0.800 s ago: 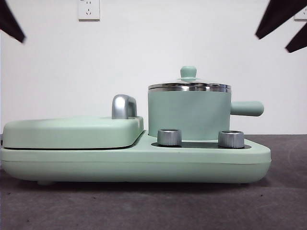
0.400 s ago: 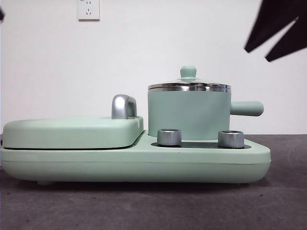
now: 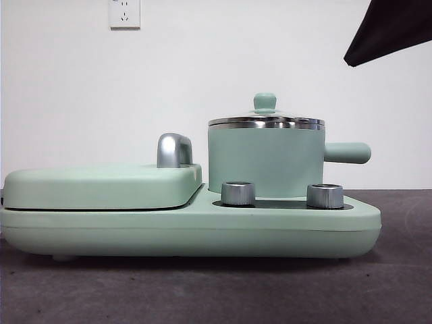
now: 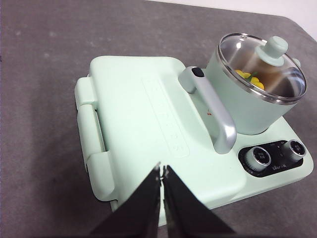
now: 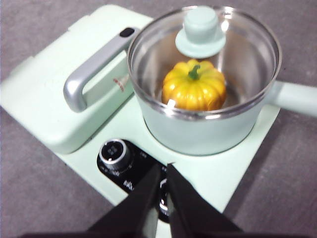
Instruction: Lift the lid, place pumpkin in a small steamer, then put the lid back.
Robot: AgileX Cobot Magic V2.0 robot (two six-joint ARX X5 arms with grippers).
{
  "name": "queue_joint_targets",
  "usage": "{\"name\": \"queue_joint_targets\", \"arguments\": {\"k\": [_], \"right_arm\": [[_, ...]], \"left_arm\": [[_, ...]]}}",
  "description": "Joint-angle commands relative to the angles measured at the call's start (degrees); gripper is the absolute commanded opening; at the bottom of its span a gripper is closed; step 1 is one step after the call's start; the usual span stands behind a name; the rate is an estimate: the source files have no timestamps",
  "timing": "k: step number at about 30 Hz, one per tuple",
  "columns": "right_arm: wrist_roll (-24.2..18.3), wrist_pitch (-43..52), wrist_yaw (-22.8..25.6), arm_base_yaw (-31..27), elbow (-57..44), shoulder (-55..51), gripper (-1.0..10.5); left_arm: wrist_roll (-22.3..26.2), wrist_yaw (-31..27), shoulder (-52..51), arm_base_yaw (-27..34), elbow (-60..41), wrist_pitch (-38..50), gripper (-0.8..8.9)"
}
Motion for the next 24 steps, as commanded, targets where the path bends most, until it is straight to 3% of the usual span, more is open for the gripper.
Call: {"name": "queue_joint_targets", "arguments": {"k": [1, 8, 9, 11, 21, 24], "right_arm": [[-0.26, 0.92, -0.07, 0.31, 0.2, 0.17, 0.2], [-0.26, 0.92, -0.04, 0.31, 0.2, 0.17, 0.2], [-0.26, 0.94, -0.07, 0.31, 0.2, 0.17, 0.2], [-0.26, 0.96, -0.07, 0.31, 0.2, 0.17, 0.2], [-0.26, 1.03, -0.07, 0.31, 0.2, 0.17, 0.2], [-0.26, 1.03, -0.07, 0.31, 0.2, 0.17, 0.2]], "left_arm": [[0.57, -0.2, 0.15, -0.11, 0.28, 0.68, 0.07], [0.59, -0.17, -0.85, 0.11, 0.26, 0.66, 0.07], [3.06, -0.17, -1.33, 0.42, 0.26, 0.74, 0.07], [2.93, -0.17, -2.69, 1.51, -0.46, 0.98, 0.07], [5.57, -0.66, -18.1, 11.3, -26.51, 29.03, 0.07], [5.53, -3.56, -22.56, 13.62, -32.39, 31.8, 0.07]]}}
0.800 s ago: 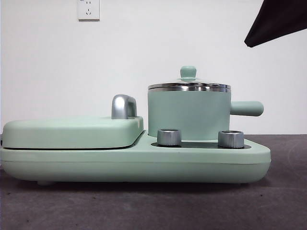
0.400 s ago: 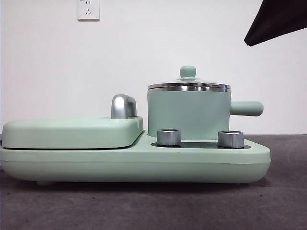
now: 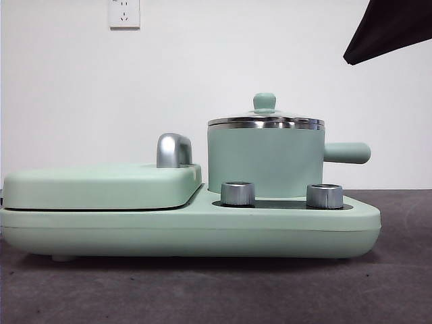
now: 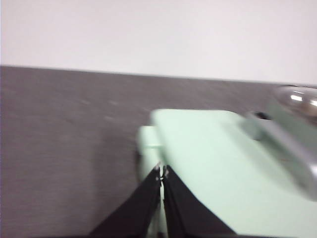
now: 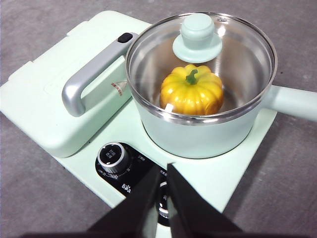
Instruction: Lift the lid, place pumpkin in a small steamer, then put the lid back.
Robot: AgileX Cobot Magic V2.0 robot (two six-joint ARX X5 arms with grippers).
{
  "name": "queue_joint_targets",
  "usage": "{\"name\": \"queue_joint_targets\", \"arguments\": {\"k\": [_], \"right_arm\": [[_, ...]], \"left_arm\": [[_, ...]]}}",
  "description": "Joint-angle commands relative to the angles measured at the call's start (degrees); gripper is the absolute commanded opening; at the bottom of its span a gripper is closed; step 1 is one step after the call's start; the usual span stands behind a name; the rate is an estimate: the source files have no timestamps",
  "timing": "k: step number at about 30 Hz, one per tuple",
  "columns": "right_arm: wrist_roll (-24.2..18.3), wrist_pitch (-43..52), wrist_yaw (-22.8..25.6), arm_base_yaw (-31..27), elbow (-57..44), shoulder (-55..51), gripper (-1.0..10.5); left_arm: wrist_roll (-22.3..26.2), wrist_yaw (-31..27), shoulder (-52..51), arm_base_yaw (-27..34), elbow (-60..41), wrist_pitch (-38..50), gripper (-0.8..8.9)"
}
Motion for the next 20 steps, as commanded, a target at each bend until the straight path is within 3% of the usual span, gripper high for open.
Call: {"name": "queue_joint_targets", "arguments": {"k": [1, 7, 20], "right_arm": [[-0.26, 0.7, -0.04, 0.31, 0.2, 0.17, 0.2], [-0.26, 0.7, -0.02, 0.31, 0.2, 0.17, 0.2], [-0.26, 0.72, -0.04, 0.31, 0.2, 0.17, 0.2]], "left_arm": [[1.03, -2.73, -3.43, 1.64, -4.15, 1.81, 0.07], [1.03, -4.83, -9.77, 4.55, -9.79, 1.62, 0.07], [2.32, -4.85, -9.64, 4.87, -9.7, -0.5, 0.07]]}}
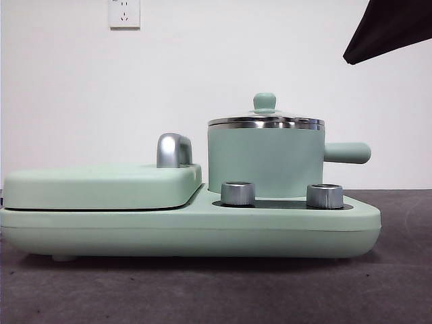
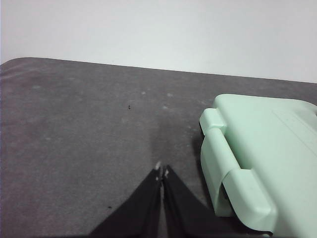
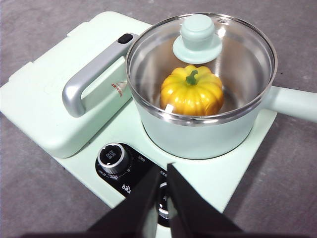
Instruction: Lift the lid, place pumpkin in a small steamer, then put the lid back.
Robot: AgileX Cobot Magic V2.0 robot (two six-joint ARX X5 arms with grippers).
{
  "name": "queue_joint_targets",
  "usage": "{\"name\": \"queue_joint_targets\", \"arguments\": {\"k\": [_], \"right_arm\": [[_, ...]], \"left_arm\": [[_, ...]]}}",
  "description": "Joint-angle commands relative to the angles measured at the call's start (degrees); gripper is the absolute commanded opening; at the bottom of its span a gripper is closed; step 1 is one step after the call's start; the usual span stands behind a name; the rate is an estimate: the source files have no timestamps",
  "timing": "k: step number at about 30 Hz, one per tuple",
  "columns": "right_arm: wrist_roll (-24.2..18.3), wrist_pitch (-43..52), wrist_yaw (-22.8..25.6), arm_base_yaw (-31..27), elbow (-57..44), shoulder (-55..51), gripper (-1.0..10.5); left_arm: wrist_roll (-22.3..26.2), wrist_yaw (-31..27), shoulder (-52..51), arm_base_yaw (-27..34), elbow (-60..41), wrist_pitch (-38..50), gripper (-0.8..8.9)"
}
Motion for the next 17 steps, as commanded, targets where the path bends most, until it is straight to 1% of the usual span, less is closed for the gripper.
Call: {"name": "queue_joint_targets", "arguments": {"k": [1, 11, 15, 17], "right_arm": [[-0.26, 0.61, -0.04, 0.31, 0.2, 0.17, 0.2], [-0.26, 0.61, -0.04, 0.31, 0.2, 0.17, 0.2], [-1.14, 2.62, 1.9, 0.26, 0.2, 0.17, 0.2], [-3.65, 2.67, 2.19, 0.02, 0.2, -0.74, 0.2]], "left_arm": [[0.72, -0.07, -0.04, 0.09, -1.16, 0.63, 0.07], [0.72, -0.07, -0.02, 0.09, -1.16, 0.66, 0.07], [0.72, -0.07, -0.02, 0.09, -1.16, 0.66, 0.07], [0.7, -0.07, -0.02, 0.09, -1.16, 0.66, 0.07]]}}
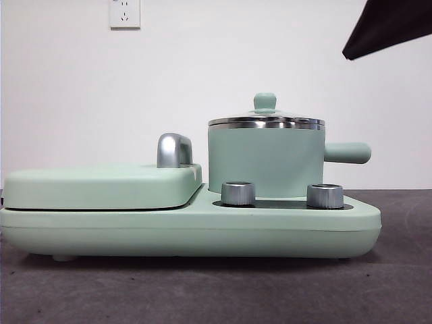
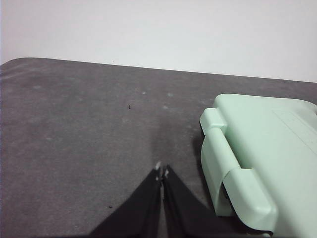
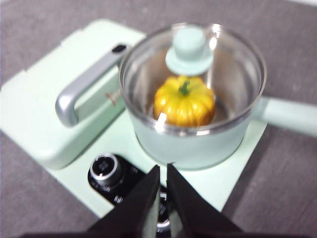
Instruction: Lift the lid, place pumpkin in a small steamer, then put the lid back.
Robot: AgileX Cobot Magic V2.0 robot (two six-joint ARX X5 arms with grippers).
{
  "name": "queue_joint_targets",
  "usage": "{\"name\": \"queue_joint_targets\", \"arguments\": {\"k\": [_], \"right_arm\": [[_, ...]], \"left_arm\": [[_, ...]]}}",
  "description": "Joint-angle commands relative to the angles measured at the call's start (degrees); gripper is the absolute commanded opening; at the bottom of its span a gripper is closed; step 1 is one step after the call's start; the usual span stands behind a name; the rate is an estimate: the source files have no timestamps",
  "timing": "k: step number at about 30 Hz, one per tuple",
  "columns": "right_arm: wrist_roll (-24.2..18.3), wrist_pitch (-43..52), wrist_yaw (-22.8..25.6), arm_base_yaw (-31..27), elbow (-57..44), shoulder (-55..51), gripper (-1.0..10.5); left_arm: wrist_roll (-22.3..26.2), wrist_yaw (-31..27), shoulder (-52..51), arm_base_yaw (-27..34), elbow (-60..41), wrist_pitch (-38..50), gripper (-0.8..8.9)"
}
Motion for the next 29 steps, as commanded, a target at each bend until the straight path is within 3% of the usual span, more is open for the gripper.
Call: {"name": "queue_joint_targets", "arguments": {"k": [1, 5, 7, 11, 20, 25, 29], "right_arm": [[-4.59, 0.44, 0.46, -0.33, 0.17, -1.4, 0.2], [-11.45, 0.87, 2.19, -2.62, -1.86, -5.55, 0.2], [-12.2, 2.93, 4.55, -4.94, -5.18, -9.2, 0.2], [-10.23, 10.34, 10.1, -11.28, -15.85, -18.67, 0.2], [-7.89, 17.66, 10.75, -21.53, -36.57, -39.45, 0.2], [-5.62, 17.33, 11.93, -24.94, -42.73, -48.0, 0.2], [-5.73, 17.86, 13.29, -26.43, -42.62, -47.76, 0.2]], "left_arm": [[0.59, -0.07, -0.02, 0.09, -1.16, 0.66, 0.07], [0.59, -0.07, -0.02, 0.09, -1.16, 0.66, 0.07], [0.59, -0.07, -0.02, 0.09, -1.16, 0.66, 0.07], [0.59, -0.07, -0.02, 0.09, -1.16, 0.66, 0.07], [0.59, -0.07, -0.02, 0.09, -1.16, 0.63, 0.07], [0.59, -0.07, -0.02, 0.09, -1.16, 0.66, 0.07], [0.59, -0.07, -0.02, 0.09, -1.16, 0.66, 0.07]]}}
